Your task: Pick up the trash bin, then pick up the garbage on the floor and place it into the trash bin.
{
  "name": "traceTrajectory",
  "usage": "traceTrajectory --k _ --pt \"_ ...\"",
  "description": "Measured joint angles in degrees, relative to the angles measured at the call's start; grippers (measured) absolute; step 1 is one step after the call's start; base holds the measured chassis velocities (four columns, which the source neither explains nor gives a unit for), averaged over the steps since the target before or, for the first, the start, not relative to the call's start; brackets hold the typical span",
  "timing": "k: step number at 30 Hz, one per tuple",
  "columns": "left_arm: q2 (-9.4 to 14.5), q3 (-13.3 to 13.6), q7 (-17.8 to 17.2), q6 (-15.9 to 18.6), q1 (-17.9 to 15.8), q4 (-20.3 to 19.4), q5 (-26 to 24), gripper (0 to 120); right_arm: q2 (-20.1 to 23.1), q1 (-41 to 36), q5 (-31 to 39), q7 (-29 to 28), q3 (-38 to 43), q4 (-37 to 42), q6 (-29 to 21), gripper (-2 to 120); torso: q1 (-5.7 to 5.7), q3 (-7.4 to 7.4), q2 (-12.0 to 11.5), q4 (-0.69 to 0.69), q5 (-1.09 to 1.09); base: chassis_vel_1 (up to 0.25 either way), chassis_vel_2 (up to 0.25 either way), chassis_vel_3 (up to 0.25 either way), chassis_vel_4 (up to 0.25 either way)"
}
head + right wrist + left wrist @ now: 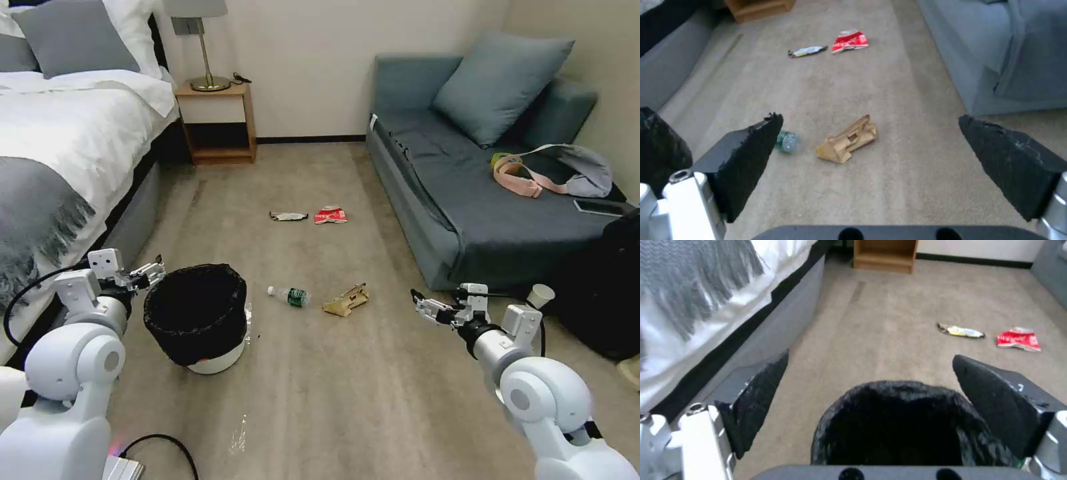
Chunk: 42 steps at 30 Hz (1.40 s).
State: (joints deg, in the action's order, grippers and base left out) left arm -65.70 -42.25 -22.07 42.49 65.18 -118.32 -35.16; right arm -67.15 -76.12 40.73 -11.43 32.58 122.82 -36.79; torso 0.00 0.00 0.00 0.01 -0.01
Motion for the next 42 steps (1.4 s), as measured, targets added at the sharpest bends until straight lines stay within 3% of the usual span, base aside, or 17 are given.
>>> traceTrajectory --k 2,4,6,10,19,24,34,42 --pt "0.55 0.62 -0.46 -0.06 -1.4 1.93 -0.96 98 -0.28 0.01 -0.54 0.11 -0.08 -0.37 0.24 100 0.0 0.0 0.0 0.0 0.01 0.0 0.0 0.0 0.0" --pt "1.72 2.22 -1.0 -0.09 -4.61 6.87 -1.81 98 -1.04 -0.02 -2.29 0.7 -0.27 -1.21 0.9 100 0.0 0.0 0.0 -0.01 0.0 0.0 0.0 0.0 0.0" --pt "1.9 2.49 -1.05 -0.1 -5.13 7.73 -1.85 98 -1.22 -0.04 -2.61 0.84 -0.31 -1.35 1.05 100 0.0 0.0 0.0 -0.01 0.0 0.0 0.0 0.0 0.0" --pt "2.92 6.54 -0.6 -0.21 -9.46 18.39 -0.4 98 -3.84 -0.43 -6.2 1.97 -1.4 -3.32 2.85 100 0.0 0.0 0.0 -0.02 0.0 0.0 0.0 0.0 0.0" --pt "0.67 8.46 0.69 -0.49 -9.39 27.59 4.46 98 -4.44 1.71 -7.3 2.43 -3.35 -5.67 3.63 100 0.0 0.0 0.0 0.0 0.0 0.0 0.0 0.0 0.0" --pt "0.05 9.15 1.73 -1.64 -9.51 30.54 5.74 98 -4.88 2.15 -7.29 2.43 -3.46 -6.15 3.63 100 0.0 0.0 0.0 -0.01 0.0 0.0 0.0 0.0 0.0" --pt "-0.18 8.84 2.57 -1.44 -9.22 32.62 5.33 97 -6.44 2.98 -7.47 2.32 -5.31 -6.9 3.1 100 0.0 0.0 0.0 0.0 0.01 0.0 0.0 0.0 0.0" --pt "0.06 8.23 3.36 -0.48 -8.96 32.65 3.9 69 -6.93 3.73 -7.23 2.23 -6.39 -7.43 2.24 100 0.0 0.0 0.0 -0.01 0.01 0.0 0.0 0.0 0.0"
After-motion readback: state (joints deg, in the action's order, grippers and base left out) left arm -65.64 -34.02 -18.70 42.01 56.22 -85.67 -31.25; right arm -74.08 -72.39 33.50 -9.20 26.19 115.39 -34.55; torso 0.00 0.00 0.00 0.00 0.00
